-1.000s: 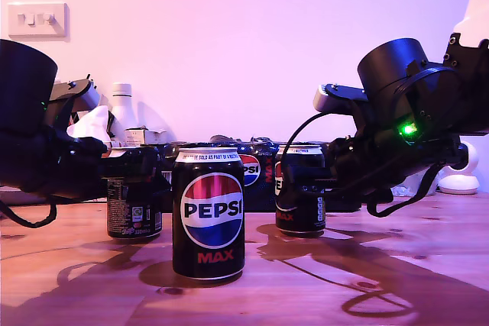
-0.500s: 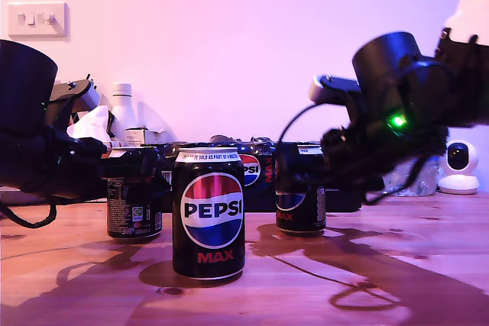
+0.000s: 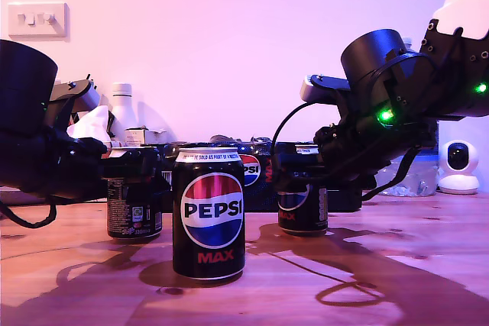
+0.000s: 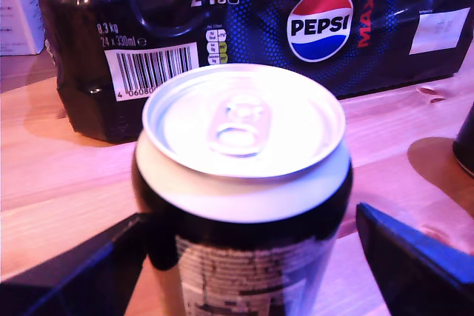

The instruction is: Stack up the Pepsi cans on top of each other

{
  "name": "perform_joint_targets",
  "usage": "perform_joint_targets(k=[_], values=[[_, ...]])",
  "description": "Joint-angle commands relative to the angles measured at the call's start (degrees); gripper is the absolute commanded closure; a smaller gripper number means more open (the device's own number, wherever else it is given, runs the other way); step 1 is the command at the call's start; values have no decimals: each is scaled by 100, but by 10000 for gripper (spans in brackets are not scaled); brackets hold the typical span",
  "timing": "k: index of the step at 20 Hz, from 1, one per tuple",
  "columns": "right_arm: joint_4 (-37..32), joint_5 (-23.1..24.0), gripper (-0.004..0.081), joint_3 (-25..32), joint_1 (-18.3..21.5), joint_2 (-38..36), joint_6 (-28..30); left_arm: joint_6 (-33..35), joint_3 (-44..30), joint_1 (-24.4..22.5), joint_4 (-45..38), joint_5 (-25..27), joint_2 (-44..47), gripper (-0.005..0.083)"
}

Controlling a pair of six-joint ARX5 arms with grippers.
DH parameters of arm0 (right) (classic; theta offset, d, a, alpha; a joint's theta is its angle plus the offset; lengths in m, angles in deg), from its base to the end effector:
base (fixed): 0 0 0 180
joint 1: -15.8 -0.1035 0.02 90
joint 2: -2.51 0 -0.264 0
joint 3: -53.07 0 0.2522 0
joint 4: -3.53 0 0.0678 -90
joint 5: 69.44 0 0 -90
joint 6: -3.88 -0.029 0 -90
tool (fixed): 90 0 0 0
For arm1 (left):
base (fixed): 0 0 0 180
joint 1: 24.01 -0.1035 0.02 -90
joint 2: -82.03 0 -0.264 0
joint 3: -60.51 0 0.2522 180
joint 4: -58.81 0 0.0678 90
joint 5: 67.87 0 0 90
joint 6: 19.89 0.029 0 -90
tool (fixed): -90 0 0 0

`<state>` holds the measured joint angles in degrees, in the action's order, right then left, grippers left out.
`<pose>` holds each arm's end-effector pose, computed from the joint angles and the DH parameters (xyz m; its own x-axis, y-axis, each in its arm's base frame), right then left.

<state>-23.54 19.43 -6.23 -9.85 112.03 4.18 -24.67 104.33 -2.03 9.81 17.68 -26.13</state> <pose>0.3230 0.1557 0.1205 0.8202 0.4157 -0.3931 -0.4510 0.8925 0.0029 0.2818 -0.1162 0.1014 0.8625 -0.4318 -0.2637 0.4206 0.9016 -0.1008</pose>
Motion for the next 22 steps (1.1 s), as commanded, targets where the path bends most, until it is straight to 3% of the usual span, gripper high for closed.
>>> perform_joint_targets(k=[1, 3, 11, 12, 15, 16, 22], values=[[-2, 24, 321, -33, -22, 133, 85, 33, 9, -7, -31, 26, -98, -19], [-22, 24, 370, -33, -22, 133, 129, 33, 9, -7, -42, 39, -96, -19], [-74, 24, 370, -33, -22, 133, 125, 79, 9, -7, -170, 133, -96, -2], [-94, 24, 370, -33, -22, 133, 125, 76, 9, -7, -173, 199, -96, 21], [-146, 24, 370, -33, -22, 133, 125, 85, 9, -7, -129, 229, -96, 263], [-166, 24, 370, -33, -22, 133, 125, 234, 9, -7, -142, 227, -96, 301], [-295, 17, 370, -33, -22, 131, 122, 396, 9, 4, -168, 94, -96, 312]])
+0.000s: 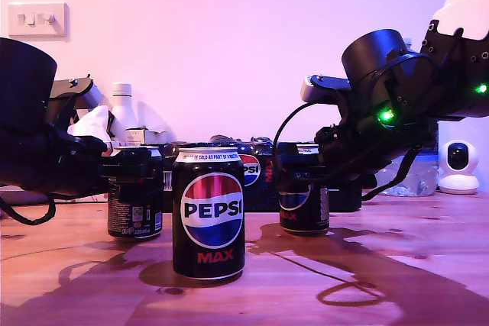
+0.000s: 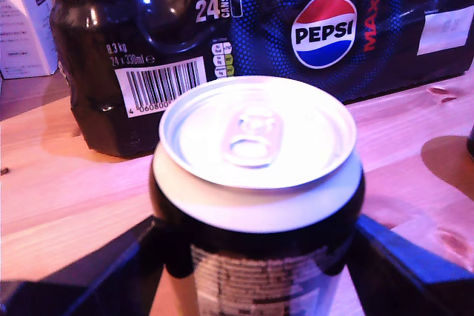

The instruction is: Stack up the Pepsi cans on top of each other

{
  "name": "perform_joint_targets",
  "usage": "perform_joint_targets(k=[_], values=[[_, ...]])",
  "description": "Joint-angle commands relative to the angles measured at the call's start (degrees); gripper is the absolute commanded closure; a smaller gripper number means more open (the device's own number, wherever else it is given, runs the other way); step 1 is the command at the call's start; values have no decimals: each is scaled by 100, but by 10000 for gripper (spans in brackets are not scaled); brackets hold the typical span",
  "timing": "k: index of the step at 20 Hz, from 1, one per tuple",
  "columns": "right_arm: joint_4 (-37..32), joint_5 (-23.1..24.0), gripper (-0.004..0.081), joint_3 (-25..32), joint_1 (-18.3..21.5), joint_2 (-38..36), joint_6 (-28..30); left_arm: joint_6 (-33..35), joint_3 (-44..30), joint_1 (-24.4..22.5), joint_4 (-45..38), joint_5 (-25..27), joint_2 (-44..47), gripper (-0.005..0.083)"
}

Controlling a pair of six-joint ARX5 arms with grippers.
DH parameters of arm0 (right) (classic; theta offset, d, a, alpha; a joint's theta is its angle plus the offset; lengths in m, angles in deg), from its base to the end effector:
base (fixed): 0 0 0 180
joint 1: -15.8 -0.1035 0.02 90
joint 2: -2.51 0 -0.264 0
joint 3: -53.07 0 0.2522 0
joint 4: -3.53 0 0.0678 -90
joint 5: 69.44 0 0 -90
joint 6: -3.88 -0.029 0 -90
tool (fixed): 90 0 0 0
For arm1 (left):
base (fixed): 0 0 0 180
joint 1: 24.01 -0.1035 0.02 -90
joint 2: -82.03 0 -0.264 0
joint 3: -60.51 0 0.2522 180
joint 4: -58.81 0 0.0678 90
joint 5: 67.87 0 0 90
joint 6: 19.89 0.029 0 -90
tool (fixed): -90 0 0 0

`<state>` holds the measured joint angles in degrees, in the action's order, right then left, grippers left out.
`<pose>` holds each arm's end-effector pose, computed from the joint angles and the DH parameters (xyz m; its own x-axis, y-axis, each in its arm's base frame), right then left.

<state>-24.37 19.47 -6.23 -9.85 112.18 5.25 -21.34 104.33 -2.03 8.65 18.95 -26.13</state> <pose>0.3235 0.1560 0.1209 0.8246 0.4171 -0.3821 -0.4567 0.8895 -0.0148 0.2825 -0.1158 0.1033 0.8769 -0.4138 -0.2446 0.4177 0.9078 -0.0381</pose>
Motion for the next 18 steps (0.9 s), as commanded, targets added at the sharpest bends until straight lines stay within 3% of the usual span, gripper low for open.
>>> perform_joint_targets(k=[1, 6, 18], values=[[-260, 11, 370, -33, -28, 116, 15, 146, 9, 4, -66, -70, -92, 312], [-437, 15, 370, -33, -98, 101, 17, 151, 9, 50, -76, -345, -46, 312], [-476, 17, 407, -33, -98, 61, 20, -7, 7, 70, 474, -413, 723, 312]])
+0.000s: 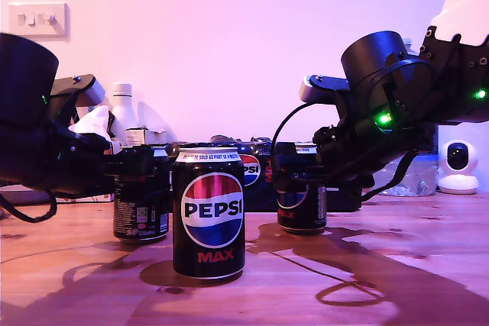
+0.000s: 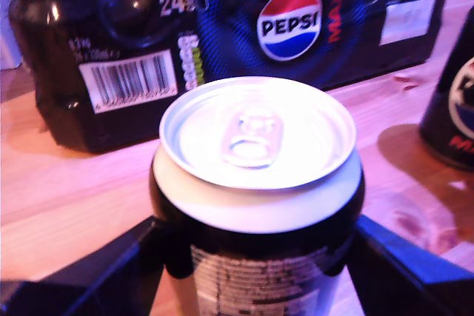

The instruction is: Stack up the Pepsi cans on top of each other

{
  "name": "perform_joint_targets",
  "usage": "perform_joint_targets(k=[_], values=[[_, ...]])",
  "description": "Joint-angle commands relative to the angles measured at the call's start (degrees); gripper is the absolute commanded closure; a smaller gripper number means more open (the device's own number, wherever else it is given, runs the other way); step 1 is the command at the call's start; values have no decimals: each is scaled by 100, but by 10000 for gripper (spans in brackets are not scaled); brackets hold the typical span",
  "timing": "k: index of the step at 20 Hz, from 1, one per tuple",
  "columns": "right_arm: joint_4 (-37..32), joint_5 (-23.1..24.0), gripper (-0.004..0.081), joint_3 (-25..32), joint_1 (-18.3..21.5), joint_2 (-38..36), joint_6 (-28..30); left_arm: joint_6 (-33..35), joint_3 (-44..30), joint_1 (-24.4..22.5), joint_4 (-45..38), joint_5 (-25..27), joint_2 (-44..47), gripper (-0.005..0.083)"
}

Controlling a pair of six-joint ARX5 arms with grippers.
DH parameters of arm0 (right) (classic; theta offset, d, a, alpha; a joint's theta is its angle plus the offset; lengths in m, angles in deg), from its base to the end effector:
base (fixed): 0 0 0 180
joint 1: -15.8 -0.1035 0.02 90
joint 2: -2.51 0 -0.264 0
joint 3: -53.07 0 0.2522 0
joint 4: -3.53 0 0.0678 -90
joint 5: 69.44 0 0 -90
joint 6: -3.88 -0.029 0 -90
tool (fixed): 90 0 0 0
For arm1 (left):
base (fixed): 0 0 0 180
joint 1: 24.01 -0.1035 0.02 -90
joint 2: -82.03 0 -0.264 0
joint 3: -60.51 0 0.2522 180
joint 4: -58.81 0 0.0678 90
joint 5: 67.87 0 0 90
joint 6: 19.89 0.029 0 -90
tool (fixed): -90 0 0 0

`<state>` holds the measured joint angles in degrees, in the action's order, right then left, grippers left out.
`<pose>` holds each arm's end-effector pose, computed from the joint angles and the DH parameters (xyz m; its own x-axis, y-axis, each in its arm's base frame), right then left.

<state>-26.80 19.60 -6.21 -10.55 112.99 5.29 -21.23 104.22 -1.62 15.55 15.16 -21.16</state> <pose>0.3231 0.1606 0.1198 0.8298 0.4297 -0.3562 -0.4655 0.8849 -0.0170 0.2770 -0.1179 0.1163 0.8350 -0.4752 -0.2773 0.4797 0.8756 -0.0563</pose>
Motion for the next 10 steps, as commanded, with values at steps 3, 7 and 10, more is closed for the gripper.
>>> perform_joint_targets(k=[3, 7, 10], values=[[-232, 4, 404, -35, -28, -20, 13, -17, 20, 28, -122, -55, 251, 312], [-234, 7, 400, -35, -28, -22, 13, -13, 17, 28, -131, -205, 284, 312], [-232, 7, 400, -35, -28, -31, 15, -13, 17, 63, -127, -278, 374, 312]])
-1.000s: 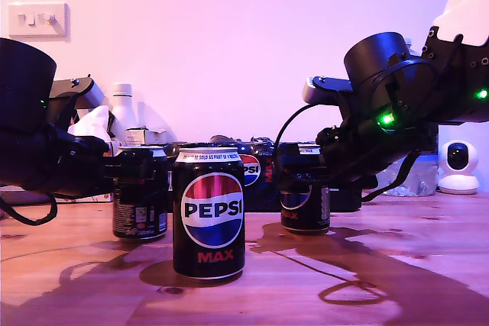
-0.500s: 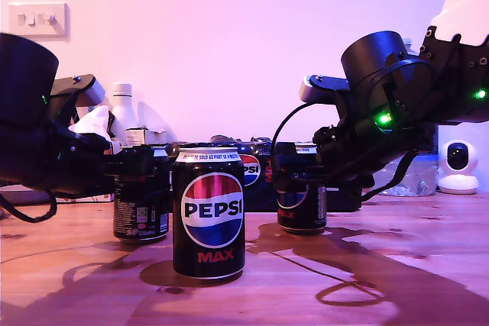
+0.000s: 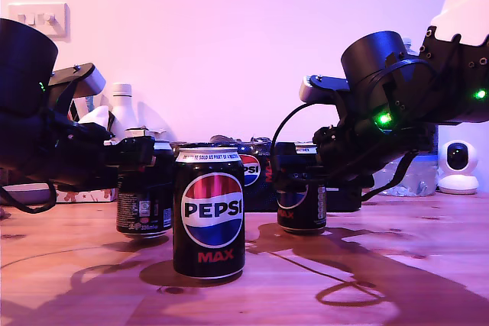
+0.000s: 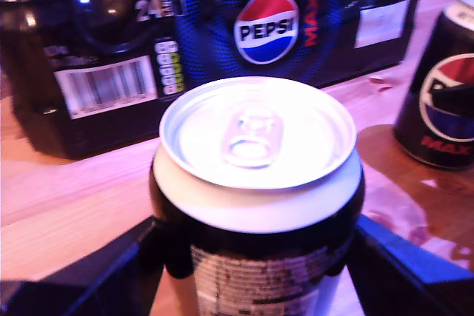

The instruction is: Stack up the Pepsi cans on top of each other

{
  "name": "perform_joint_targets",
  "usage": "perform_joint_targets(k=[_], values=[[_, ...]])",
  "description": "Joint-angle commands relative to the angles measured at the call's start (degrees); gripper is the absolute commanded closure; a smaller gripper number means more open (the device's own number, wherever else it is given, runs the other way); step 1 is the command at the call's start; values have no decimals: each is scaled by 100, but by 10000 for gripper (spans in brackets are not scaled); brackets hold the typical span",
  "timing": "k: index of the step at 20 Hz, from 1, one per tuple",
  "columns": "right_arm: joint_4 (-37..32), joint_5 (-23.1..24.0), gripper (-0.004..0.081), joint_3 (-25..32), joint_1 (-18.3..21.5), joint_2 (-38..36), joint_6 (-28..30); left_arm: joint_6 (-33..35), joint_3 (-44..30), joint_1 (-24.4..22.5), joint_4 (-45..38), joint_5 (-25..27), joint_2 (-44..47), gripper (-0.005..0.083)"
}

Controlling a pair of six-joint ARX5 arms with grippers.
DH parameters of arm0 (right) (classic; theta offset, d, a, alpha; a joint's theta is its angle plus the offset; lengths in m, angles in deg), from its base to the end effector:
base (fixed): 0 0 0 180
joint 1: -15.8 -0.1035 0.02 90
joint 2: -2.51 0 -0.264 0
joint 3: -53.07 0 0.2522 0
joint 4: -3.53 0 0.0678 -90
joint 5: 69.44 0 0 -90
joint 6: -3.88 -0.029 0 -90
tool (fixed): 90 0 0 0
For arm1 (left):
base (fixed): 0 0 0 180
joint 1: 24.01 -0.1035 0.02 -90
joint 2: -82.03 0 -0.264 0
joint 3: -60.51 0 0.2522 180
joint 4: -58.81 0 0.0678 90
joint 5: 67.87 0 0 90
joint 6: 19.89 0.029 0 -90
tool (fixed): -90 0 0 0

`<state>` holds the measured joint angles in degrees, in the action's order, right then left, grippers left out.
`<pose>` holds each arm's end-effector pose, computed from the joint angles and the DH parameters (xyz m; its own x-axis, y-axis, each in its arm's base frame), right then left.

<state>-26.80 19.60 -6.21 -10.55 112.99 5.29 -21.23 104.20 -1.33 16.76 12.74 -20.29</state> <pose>0.3231 0.1606 0.1198 0.8298 0.4297 -0.3562 -0.4655 0.8849 -0.0170 0.2750 -0.1200 0.1186 0.8096 -0.5151 -0.2815 0.5184 0.8524 -0.0690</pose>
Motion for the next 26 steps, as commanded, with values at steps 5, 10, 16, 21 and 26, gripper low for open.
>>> perform_joint_targets(k=[5, 10, 16, 21, 26], values=[[-212, 7, 400, -35, -26, -31, 17, -13, 20, 37, -46, -195, 673, 312], [-201, 9, 400, -35, -24, -31, 61, -15, 20, 129, 706, -546, 1440, 312], [-184, 9, 400, -35, -20, -31, 63, -13, 20, 444, 1565, -564, 2553, 312], [-186, 9, 400, -35, -15, -31, 61, -17, 20, 673, 2129, -562, 3235, 312], [-184, 11, 400, -35, -13, -31, 61, -17, 22, 1088, 2321, -560, 3416, 312]])
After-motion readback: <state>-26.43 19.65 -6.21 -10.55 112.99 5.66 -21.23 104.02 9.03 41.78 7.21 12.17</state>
